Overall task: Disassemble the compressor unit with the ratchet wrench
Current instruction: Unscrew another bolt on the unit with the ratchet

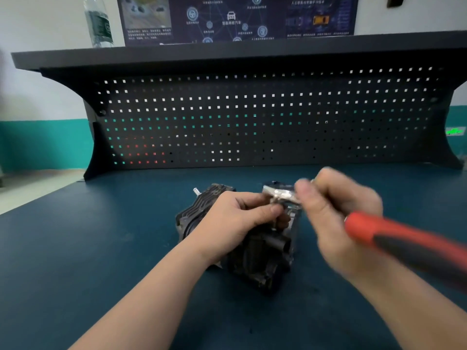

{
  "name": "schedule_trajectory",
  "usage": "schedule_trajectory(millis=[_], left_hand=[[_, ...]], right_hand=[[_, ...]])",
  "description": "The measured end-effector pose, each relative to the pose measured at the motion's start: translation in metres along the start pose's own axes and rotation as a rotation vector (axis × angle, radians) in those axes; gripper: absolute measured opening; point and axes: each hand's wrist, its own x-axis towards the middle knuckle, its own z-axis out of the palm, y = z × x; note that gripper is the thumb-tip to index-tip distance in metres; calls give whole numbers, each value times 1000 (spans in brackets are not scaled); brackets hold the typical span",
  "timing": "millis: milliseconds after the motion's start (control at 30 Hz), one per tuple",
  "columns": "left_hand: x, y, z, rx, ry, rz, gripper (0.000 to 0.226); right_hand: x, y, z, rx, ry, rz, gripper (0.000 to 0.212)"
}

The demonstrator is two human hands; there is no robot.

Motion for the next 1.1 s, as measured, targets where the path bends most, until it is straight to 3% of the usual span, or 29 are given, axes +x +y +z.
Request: schedule_trajectory(millis=[200,300,467,533,633,700,767,900,1000,1100], left_hand=[[2,1,1,-43,36,-18,16],[3,0,2,-76,36,-31,20],[3,2,0,-83,-32,-56,25],[3,2,1,-32,2,-35,24],[2,1,1,9,1,-15,16],[0,2,-1,-12,-24,-7,10],[0,2,-3,-115,-73,-50,14],[4,4,3,-219,-122,-87,29],[9,3,6,-272,-106,-113,30],[10,1,8,-291,-98,-113,27]], right_hand=[[7,28,2,1003,241,750,40],[10,38,1,1271,289,1055,36],[10,32,2,1162,293,991,41],[9,19,2,904,247,748,39],[-2,-7,11,31,46,135,39],[-3,-12,12,-187,-13,-85,38],[-2,-6,7,-21,25,20,41],[7,17,-6,636,179,536,40],[12,28,-8,960,142,746,32],[15,35,-15,1090,80,884,32]])
